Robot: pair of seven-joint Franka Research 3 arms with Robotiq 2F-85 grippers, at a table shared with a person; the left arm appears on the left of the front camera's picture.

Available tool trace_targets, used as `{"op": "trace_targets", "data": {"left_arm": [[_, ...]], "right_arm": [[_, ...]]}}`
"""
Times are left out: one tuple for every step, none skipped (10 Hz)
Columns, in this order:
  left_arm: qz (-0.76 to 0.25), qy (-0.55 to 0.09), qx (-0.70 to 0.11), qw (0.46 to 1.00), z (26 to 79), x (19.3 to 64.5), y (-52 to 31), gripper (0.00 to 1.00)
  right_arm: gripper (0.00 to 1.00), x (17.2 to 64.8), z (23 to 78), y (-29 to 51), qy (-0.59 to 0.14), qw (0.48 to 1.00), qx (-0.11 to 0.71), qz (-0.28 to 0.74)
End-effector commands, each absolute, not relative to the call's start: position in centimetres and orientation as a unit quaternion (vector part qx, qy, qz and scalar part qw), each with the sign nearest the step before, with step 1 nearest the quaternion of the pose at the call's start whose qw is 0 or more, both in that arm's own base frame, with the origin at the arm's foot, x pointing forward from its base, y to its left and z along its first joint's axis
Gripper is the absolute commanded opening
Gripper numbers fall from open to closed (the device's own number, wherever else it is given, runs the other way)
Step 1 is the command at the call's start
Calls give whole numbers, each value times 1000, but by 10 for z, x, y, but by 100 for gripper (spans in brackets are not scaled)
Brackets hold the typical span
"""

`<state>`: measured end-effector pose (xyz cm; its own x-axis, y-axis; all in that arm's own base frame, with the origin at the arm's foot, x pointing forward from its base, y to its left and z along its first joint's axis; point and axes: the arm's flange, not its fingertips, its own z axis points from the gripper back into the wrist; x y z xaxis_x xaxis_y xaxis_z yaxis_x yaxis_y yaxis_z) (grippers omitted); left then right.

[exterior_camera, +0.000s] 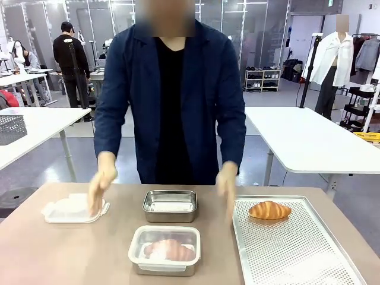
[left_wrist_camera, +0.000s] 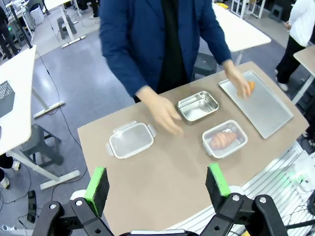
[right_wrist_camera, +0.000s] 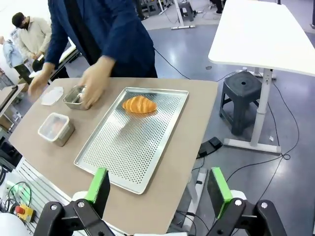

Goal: Place the bread into the airtight container.
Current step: Pick up a Butter Roll and place it into an empty Airtight Container.

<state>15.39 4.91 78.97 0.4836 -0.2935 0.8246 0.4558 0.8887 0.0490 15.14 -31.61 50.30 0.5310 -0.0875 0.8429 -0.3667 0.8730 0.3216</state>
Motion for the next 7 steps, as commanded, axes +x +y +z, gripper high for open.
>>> {"op": "trace_targets", "data": {"left_arm": [[-221, -458, -89, 856, 790, 154, 48, 100], [-221, -458, -89, 856, 790, 154, 48, 100], [-221, -458, -89, 856, 790, 154, 48, 100], [-221, -458, -89, 856, 790, 154, 48, 100], [-221, -458, -89, 856, 790, 154, 48, 100], [-221, -458, -89, 856, 790, 154, 48, 100], [-221, -458, -89, 856, 790, 154, 48, 100]], "right_arm": [[100, 151, 505, -315, -482, 839, 237, 87], [100, 151, 505, -315, -482, 839, 237, 87], [100, 151, 505, -315, -482, 839, 237, 87], [100, 151, 505, -315, -482, 839, 237, 87], [100, 151, 505, -315, -482, 839, 237, 87], [100, 151, 505, -315, -482, 839, 237, 87], [100, 151, 505, -315, -482, 839, 237, 87]]}}
